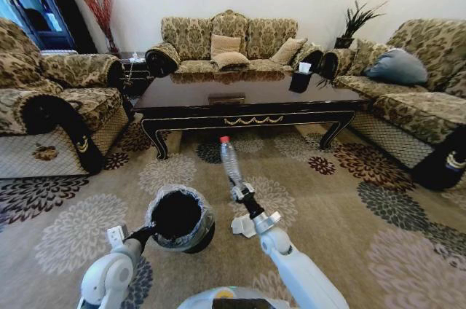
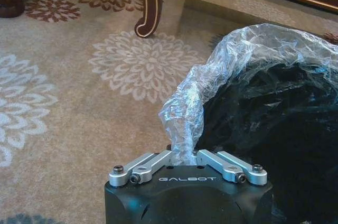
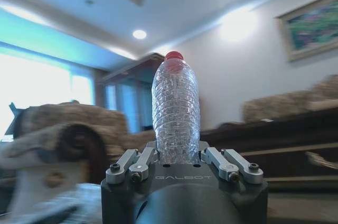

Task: Move to the front of the table and pick up the trash from the floor, then place it into the trash bin.

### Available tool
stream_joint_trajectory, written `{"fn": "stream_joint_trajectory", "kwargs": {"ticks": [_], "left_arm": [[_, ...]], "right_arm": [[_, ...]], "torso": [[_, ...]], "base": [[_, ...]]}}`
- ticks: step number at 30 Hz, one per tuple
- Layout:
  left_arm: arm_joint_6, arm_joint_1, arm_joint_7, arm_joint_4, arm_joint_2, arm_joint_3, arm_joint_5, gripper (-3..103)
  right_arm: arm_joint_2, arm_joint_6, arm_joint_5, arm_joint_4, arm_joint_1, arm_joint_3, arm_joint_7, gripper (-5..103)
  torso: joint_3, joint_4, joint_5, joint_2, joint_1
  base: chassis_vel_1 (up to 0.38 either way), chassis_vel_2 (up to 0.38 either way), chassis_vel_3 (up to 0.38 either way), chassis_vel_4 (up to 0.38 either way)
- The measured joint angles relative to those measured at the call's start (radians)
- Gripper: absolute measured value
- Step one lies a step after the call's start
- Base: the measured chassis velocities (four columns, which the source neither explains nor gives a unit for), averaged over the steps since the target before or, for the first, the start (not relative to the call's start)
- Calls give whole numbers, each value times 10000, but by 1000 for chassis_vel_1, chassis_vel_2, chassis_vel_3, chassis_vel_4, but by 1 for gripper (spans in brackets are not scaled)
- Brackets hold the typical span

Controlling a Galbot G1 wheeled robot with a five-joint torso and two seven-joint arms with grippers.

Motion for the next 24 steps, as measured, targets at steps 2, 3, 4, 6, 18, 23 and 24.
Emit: {"fn": "stream_joint_trajectory", "kwargs": {"ticks": [2,3,4,6,18,23,24], "left_arm": [[0,-1,0,2,-17,40,-1,2],[0,0,0,2,-27,59,2,2],[0,0,1,1,-30,67,3,2],[0,-3,0,-4,-32,71,3,2],[0,9,-12,-91,-163,220,128,2],[0,24,-17,-122,-243,271,140,2],[0,28,-17,-122,-291,296,141,2]], "right_arm": [[-200,-48,-106,328,-34,-365,-52,30],[-342,-84,-204,515,-38,-625,-52,30],[-413,-96,-289,589,-44,-773,-52,30],[-501,-100,-455,627,-60,-942,-52,30],[-734,-54,-1312,1087,-348,-1847,18,30],[-743,64,-1358,1056,-336,-1940,21,30],[-682,87,-1337,1056,-257,-2010,25,30]], "torso": [[0,0,1,0,0],[0,1,-1,0,0],[0,0,0,0,0],[0,2,1,0,0],[0,1,2,0,0],[1,0,0,0,0],[1,0,0,0,-1]], "base": [[0,0,0,0],[0,0,0,0],[0,0,0,0],[0,0,0,0],[0,0,0,0],[0,0,0,0],[0,0,0,0]]}}
